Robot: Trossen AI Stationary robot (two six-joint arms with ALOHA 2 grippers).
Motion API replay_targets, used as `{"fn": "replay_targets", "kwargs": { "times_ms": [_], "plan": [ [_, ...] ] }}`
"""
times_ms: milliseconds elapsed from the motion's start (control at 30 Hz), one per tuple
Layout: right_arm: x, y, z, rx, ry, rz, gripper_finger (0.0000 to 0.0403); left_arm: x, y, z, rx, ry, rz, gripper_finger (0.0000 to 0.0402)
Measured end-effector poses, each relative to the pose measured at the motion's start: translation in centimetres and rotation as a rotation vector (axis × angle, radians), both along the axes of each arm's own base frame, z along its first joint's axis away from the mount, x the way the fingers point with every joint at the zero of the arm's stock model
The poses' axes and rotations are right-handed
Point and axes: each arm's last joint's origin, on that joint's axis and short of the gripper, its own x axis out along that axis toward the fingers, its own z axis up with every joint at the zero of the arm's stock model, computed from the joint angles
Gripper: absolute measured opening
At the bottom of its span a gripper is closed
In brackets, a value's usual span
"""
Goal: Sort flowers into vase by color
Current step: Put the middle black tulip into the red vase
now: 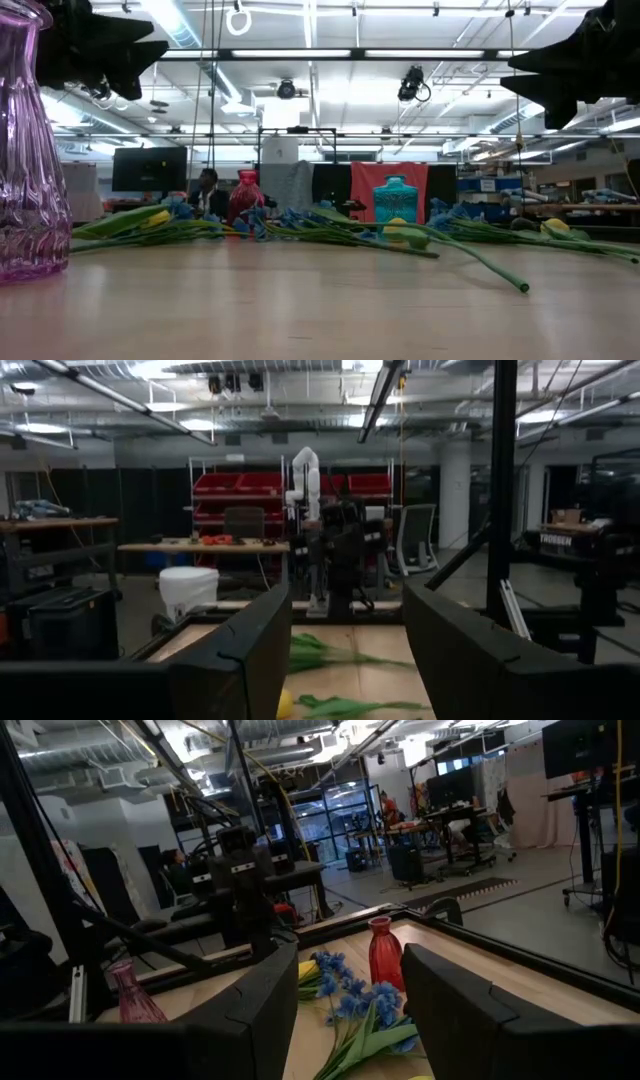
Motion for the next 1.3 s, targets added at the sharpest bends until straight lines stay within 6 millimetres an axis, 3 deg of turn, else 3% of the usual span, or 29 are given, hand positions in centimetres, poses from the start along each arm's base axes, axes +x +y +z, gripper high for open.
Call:
{"fn": "replay_targets", "kwargs": {
  "times_ms": [233, 500, 633, 767, 933, 1033, 1300],
  "plan": [
    [-0.1, -0.1, 0.3, 0.009, -0.029, -0.030, 0.0192, -0.4, 0.1, 1.1, -0.009, -0.118, 0.013, 0.0198],
    [-0.4, -0.3, 1.5, 0.010, -0.144, -0.069, 0.0192, -0.4, 0.1, 1.2, -0.010, -0.129, 0.014, 0.0198],
    [-0.5, -0.2, 2.0, 0.102, -0.228, -0.014, 0.0192, -0.5, 0.1, 1.2, -0.015, -0.138, 0.026, 0.0198],
    [0.0, -0.1, 1.6, 0.174, -0.200, 0.038, 0.0192, -0.6, 0.2, 1.5, -0.031, -0.167, 0.052, 0.0198],
    [1.9, 0.3, -0.6, 0.381, 0.075, 0.030, 0.0190, -0.8, 0.6, 1.6, -0.194, -0.199, 0.148, 0.0198],
    [3.5, 0.8, -1.0, 0.449, 0.220, 0.020, 0.0190, -0.8, 0.7, 1.6, -0.227, -0.199, 0.178, 0.0198],
    [10.6, 2.1, -0.4, 0.334, 0.546, -0.041, 0.0189, -0.3, 0.7, 0.6, -0.221, -0.093, 0.191, 0.0198]
  ]
}}
